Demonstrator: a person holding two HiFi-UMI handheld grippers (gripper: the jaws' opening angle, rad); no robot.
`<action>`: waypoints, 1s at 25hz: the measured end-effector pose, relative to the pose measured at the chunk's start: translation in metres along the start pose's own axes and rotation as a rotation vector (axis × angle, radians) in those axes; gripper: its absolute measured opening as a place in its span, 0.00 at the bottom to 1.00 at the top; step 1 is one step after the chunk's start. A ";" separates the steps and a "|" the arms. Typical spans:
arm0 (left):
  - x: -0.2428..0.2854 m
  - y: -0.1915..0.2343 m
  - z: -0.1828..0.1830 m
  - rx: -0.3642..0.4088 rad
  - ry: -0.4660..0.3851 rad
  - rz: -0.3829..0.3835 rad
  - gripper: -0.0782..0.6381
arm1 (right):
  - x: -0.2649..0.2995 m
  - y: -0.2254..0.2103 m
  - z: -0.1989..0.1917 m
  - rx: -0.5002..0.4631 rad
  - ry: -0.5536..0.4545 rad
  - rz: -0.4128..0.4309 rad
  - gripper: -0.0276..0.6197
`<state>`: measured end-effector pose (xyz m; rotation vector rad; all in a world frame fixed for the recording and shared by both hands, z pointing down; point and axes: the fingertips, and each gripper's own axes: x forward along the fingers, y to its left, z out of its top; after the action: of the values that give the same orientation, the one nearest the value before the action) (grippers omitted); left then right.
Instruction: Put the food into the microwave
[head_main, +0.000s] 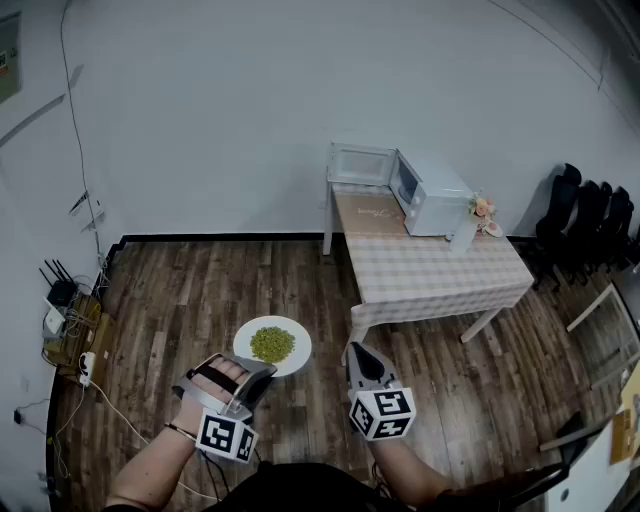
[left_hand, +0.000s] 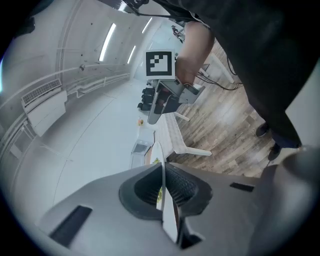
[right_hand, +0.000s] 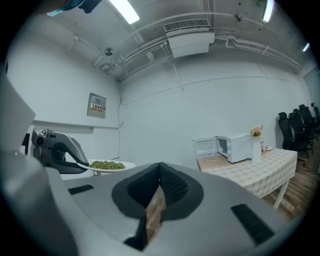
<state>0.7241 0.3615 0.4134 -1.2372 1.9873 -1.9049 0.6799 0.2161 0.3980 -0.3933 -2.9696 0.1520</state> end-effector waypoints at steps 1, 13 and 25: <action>0.000 -0.001 -0.001 0.020 0.004 -0.004 0.14 | -0.001 0.000 0.000 -0.006 0.001 0.001 0.06; -0.010 -0.010 -0.008 0.118 0.019 -0.063 0.14 | 0.005 0.005 0.005 -0.037 -0.002 0.024 0.06; -0.011 -0.007 -0.006 0.044 0.008 0.033 0.14 | 0.007 0.009 0.017 0.007 -0.064 0.005 0.06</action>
<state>0.7306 0.3740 0.4157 -1.1804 1.9466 -1.9303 0.6730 0.2254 0.3811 -0.4031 -3.0298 0.1782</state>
